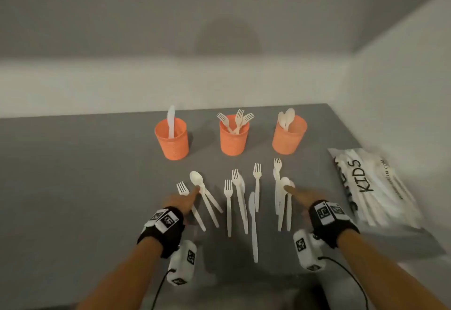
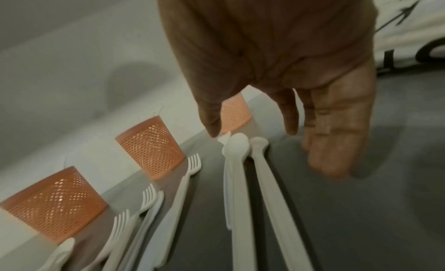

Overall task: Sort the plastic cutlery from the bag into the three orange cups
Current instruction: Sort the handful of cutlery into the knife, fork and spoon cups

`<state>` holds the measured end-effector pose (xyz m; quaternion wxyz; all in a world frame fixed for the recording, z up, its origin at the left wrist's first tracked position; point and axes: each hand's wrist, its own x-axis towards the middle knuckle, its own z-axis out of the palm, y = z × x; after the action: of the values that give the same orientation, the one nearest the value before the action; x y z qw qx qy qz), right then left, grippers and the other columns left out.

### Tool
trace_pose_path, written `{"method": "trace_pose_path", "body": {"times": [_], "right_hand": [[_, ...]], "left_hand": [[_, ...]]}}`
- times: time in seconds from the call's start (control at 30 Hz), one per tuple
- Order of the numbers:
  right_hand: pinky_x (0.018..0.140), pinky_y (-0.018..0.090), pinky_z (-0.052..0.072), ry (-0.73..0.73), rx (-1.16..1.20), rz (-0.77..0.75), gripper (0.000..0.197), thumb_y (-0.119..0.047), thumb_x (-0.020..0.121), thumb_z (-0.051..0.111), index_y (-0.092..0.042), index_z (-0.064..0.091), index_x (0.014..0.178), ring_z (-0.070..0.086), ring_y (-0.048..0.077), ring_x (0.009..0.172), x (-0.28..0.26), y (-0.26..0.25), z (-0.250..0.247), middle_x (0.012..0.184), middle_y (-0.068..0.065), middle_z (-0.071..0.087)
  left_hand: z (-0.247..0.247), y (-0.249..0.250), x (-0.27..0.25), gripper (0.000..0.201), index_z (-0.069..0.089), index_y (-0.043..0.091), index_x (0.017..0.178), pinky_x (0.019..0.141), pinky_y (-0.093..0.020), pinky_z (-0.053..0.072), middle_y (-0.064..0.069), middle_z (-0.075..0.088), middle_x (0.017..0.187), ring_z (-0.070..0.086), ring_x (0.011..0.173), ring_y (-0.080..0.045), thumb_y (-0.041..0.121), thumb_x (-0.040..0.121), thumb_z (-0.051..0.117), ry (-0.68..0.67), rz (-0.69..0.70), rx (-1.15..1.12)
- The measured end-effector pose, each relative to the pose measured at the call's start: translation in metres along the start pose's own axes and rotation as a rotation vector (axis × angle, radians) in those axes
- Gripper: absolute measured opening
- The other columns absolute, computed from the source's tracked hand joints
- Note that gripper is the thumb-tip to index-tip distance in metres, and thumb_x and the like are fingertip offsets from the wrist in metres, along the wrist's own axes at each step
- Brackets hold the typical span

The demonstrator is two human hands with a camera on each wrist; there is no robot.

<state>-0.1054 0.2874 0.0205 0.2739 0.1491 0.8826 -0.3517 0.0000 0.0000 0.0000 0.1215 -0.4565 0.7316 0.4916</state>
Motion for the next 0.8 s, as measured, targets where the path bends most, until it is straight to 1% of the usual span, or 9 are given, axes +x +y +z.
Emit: {"method": "trace_pose_path", "body": {"times": [0.07, 0.1, 0.17, 0.23, 0.3, 0.47, 0.6, 0.73, 0.8], "right_hand": [[0.104, 0.044, 0.040, 0.043, -0.006, 0.012, 0.072, -0.054, 0.079, 0.062, -0.004, 0.050, 0.129, 0.050, 0.036, 0.120, 0.004, -0.003, 0.006, 0.135, 0.017, 0.051], [0.105, 0.043, 0.039, 0.049, -0.040, 0.018, 0.076, -0.058, 0.077, 0.062, -0.004, 0.050, 0.129, 0.050, 0.035, 0.120, 0.007, -0.005, 0.009, 0.134, 0.017, 0.052], [0.108, 0.041, 0.035, 0.043, -0.199, 0.043, 0.088, -0.070, 0.074, 0.055, -0.008, 0.044, 0.135, 0.046, 0.033, 0.126, 0.008, -0.011, 0.014, 0.139, 0.016, 0.048], [0.110, 0.043, 0.033, 0.038, -0.286, 0.060, 0.102, -0.079, 0.069, 0.051, -0.014, 0.030, 0.144, 0.038, 0.034, 0.133, 0.010, -0.018, 0.019, 0.148, 0.017, 0.034], [0.107, 0.042, 0.035, 0.063, -0.313, 0.059, 0.114, -0.083, 0.062, 0.051, -0.014, 0.019, 0.148, 0.032, 0.034, 0.136, 0.012, -0.025, 0.025, 0.151, 0.017, 0.021], [0.111, 0.041, 0.029, 0.136, -0.439, 0.034, 0.131, -0.082, 0.061, 0.054, 0.001, 0.001, 0.147, 0.018, 0.034, 0.142, 0.011, -0.043, 0.049, 0.154, 0.020, 0.007], [0.103, 0.036, 0.039, 0.177, -0.471, -0.008, 0.118, -0.068, 0.070, 0.062, 0.003, 0.006, 0.145, 0.029, 0.031, 0.134, 0.015, -0.042, 0.054, 0.147, 0.018, 0.019], [0.101, 0.037, 0.039, 0.132, -0.383, -0.047, 0.087, -0.047, 0.079, 0.066, -0.005, 0.022, 0.142, 0.037, 0.033, 0.129, 0.014, -0.028, 0.034, 0.142, 0.018, 0.025], [0.102, 0.036, 0.038, 0.124, -0.358, -0.051, 0.079, -0.037, 0.082, 0.066, -0.002, 0.025, 0.139, 0.039, 0.033, 0.128, 0.009, -0.017, 0.026, 0.142, 0.019, 0.028]], "left_hand": [[0.013, 0.009, 0.011, 0.114, 0.053, -0.003, 0.119, 0.071, -0.038, 0.056, -0.017, 0.061, 0.116, 0.065, 0.087, -0.033, 0.086, 0.048, 0.054, 0.079, -0.011, 0.111], [0.018, 0.016, 0.010, 0.124, 0.048, -0.002, 0.127, 0.086, -0.040, 0.053, -0.019, 0.056, 0.125, 0.060, 0.104, -0.035, 0.088, 0.043, 0.051, 0.081, -0.009, 0.190], [0.029, 0.028, 0.004, 0.115, 0.027, -0.005, 0.140, 0.101, -0.040, 0.041, -0.021, 0.035, 0.141, 0.044, 0.126, -0.035, 0.075, 0.063, 0.057, 0.104, -0.009, 0.285], [0.037, 0.040, -0.007, 0.092, 0.019, -0.006, 0.139, 0.101, -0.040, 0.040, -0.021, 0.025, 0.143, 0.042, 0.127, -0.035, 0.050, 0.080, 0.063, 0.141, 0.019, 0.358], [0.044, 0.042, -0.004, 0.073, 0.024, -0.005, 0.135, 0.098, -0.040, 0.043, -0.020, 0.028, 0.139, 0.048, 0.122, -0.035, 0.033, 0.086, 0.062, 0.171, 0.068, 0.397], [0.058, 0.035, -0.004, 0.052, 0.034, 0.005, 0.131, 0.099, -0.041, 0.042, -0.015, 0.035, 0.134, 0.050, 0.119, -0.036, 0.022, 0.088, 0.057, 0.067, 0.166, 0.494], [0.058, 0.026, -0.010, 0.050, 0.034, 0.006, 0.131, 0.099, -0.042, 0.041, -0.016, 0.034, 0.135, 0.049, 0.119, -0.037, 0.021, 0.088, 0.054, -0.005, 0.182, 0.475], [0.054, 0.023, -0.019, 0.044, 0.035, 0.005, 0.130, 0.096, -0.040, 0.042, -0.017, 0.037, 0.132, 0.052, 0.114, -0.037, 0.011, 0.089, 0.050, -0.043, 0.216, 0.464], [0.055, 0.022, -0.023, 0.045, 0.035, 0.006, 0.131, 0.096, -0.039, 0.042, -0.017, 0.036, 0.133, 0.051, 0.115, -0.036, 0.011, 0.089, 0.050, -0.073, 0.227, 0.469]]}}
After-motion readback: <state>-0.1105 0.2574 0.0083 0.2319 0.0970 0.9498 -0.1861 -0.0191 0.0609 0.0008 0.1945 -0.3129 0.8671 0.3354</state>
